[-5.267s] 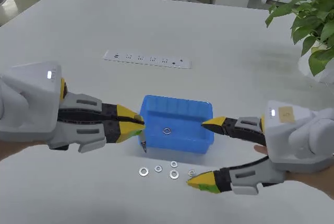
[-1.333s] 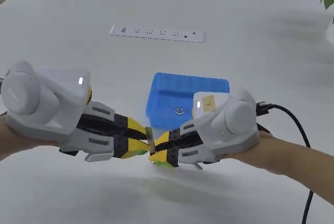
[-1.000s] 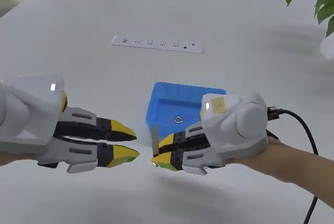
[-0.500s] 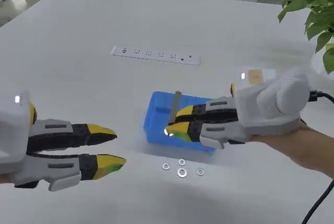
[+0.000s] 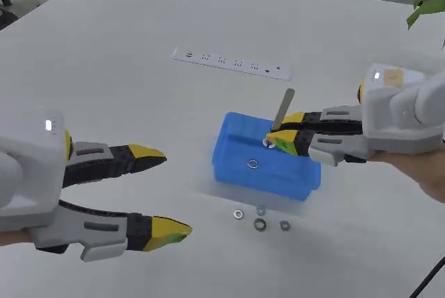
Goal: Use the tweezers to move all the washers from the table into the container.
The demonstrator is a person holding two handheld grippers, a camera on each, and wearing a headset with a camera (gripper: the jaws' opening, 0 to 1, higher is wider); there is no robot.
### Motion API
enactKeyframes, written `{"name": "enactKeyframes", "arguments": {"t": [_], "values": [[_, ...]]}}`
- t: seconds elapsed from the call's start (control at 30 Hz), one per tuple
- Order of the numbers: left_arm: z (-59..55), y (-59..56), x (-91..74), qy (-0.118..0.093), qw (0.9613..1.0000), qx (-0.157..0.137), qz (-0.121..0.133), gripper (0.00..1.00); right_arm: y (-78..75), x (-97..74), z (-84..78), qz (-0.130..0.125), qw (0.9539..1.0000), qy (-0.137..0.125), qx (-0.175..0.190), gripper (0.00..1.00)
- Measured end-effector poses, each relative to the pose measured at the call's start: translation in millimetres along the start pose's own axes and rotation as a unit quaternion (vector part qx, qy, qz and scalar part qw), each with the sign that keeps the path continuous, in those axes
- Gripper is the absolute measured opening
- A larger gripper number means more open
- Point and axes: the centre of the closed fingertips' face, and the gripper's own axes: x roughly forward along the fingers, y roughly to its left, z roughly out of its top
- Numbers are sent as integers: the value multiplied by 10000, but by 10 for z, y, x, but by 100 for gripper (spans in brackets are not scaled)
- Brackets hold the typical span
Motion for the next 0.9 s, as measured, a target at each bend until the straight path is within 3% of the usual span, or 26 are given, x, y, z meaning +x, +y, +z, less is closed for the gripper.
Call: {"name": "enactKeyframes", "arguments": {"t": [0.1,0.2,0.4,0.9], "values": [[-80,-25,-2,90,9999,-58,-10,68,-56,68,-127,-46,9999,99,113,9],[-138,-73,52,82,9993,-347,-77,74,-85,138,-269,-71,9996,243,142,9],[-143,-138,156,7,9984,-559,-64,76,-47,260,-423,27,9991,319,266,9],[-239,-109,69,155,9970,-752,12,74,20,379,-535,182,9987,407,230,9]]}}
